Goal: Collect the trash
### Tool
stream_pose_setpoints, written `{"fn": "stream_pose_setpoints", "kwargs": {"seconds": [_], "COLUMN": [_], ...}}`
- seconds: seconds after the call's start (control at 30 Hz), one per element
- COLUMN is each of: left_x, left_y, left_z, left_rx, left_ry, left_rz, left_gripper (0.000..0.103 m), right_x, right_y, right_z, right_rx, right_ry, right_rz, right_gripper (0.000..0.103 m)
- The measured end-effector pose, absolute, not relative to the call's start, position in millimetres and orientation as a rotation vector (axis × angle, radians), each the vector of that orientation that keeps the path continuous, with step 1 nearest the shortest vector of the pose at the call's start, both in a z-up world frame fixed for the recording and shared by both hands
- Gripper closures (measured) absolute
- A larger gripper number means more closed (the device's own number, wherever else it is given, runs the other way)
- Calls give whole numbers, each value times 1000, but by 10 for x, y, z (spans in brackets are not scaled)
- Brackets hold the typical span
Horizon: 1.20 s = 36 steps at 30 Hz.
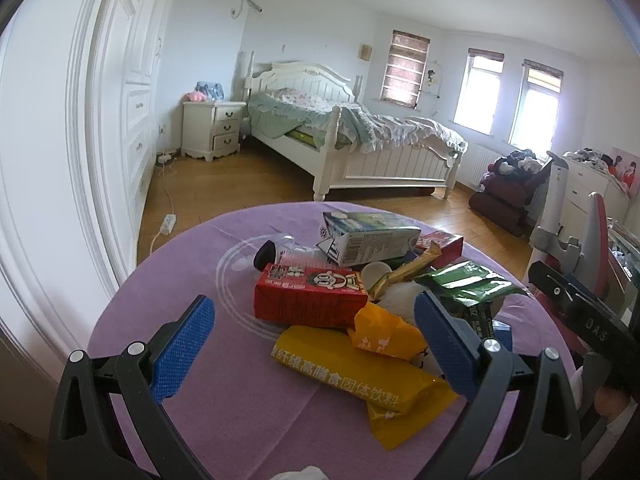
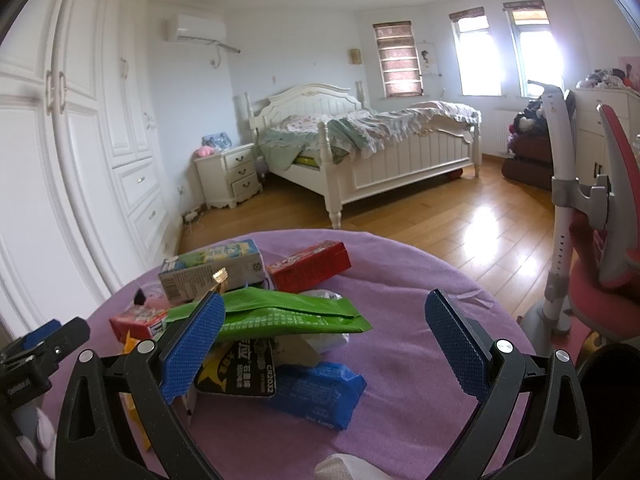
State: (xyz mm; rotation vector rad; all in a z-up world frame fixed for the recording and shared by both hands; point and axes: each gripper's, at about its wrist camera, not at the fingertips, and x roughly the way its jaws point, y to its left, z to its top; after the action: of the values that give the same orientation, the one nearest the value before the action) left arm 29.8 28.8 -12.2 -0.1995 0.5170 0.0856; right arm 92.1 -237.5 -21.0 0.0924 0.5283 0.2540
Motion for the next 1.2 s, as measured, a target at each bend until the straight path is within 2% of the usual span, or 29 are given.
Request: {"fn": "stream_pose_setpoints", "kwargs": {"seconds": [0.1, 0.23, 0.33, 0.37, 0.5, 0.57, 0.67, 0.87, 0.9, 1.0, 1.2], "left_x": [354, 442, 634, 695, 731, 717, 767, 899, 923, 964, 788], "left_y": [366, 552, 628, 644, 658, 681, 718, 704, 710, 716, 747], "left_z": [-156, -182, -196, -203, -201, -206, -230, -304, -312, -339, -289], "left_rx": [-228, -302, -322, -316, -256, -223, -187, -137, -140, -153, -234], "left_ry": [574, 633, 693, 715, 741, 742, 756, 799, 806, 825, 815], "left_rz": [62, -5, -23, -39, -98, -129, -163, -212, -216, -225, -273], "left_gripper": [5, 5, 5, 5, 5, 5, 5, 5, 5, 5, 5], "right_x": [970, 1266, 1774, 1914, 2016, 1971, 2023, 2227, 2249, 2341, 2129], "right_y": [-2338, -2094, -1609, -1406, -690, -495, -130, 235, 155, 236, 2], "right_z": [-142, 394, 548, 537, 424, 336, 122, -234, -260, -369, -210], "right_rx": [93, 72, -116, -231, -750, -899, -1047, -1285, -1301, -1332, -1206], "right_ry": [559, 596, 812, 854, 740, 722, 723, 841, 863, 967, 892], "right_rz": [333, 527, 684, 743, 820, 896, 963, 1093, 1102, 1119, 1129], "right_gripper": [4, 4, 4, 4, 4, 4, 4, 5, 6, 34, 43]}}
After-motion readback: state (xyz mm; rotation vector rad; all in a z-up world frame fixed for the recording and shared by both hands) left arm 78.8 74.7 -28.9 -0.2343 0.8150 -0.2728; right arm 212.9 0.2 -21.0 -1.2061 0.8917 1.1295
